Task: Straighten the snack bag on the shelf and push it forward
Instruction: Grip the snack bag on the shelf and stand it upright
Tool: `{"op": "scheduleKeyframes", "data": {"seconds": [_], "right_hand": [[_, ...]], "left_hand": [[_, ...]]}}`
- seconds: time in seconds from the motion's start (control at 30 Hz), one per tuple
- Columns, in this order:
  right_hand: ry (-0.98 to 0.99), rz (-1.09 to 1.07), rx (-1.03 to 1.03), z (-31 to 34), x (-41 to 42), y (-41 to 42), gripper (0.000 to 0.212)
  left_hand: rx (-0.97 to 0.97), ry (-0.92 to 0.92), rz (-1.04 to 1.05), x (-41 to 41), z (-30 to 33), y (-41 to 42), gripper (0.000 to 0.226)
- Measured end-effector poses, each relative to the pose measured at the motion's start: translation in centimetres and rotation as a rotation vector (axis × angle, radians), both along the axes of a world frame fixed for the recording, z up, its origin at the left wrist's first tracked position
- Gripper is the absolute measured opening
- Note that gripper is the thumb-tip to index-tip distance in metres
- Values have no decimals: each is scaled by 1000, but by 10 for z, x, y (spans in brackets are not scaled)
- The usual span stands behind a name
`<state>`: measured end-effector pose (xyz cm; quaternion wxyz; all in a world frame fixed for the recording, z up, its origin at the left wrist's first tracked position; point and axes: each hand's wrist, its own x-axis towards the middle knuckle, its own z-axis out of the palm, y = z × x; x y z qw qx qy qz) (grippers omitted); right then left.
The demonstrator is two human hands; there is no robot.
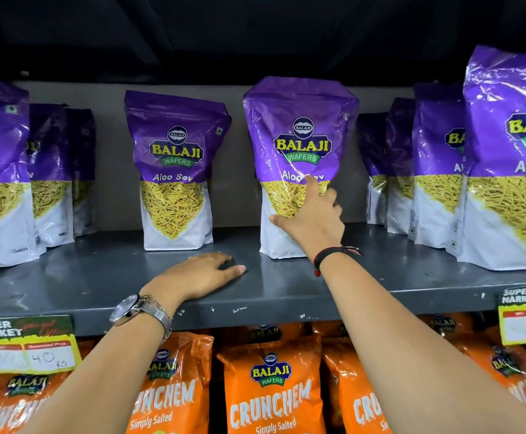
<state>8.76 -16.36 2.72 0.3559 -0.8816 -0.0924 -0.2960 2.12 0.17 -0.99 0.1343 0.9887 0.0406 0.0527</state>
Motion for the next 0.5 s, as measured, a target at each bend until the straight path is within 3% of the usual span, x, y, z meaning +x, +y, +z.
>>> {"op": "scheduleKeyframes", "data": {"seconds": [0.5], "right_hand": [[-50,-66,-29,-12,-50,-25,93]], "left_hand": [[13,20,-10,-2,-1,-5,63]]}}
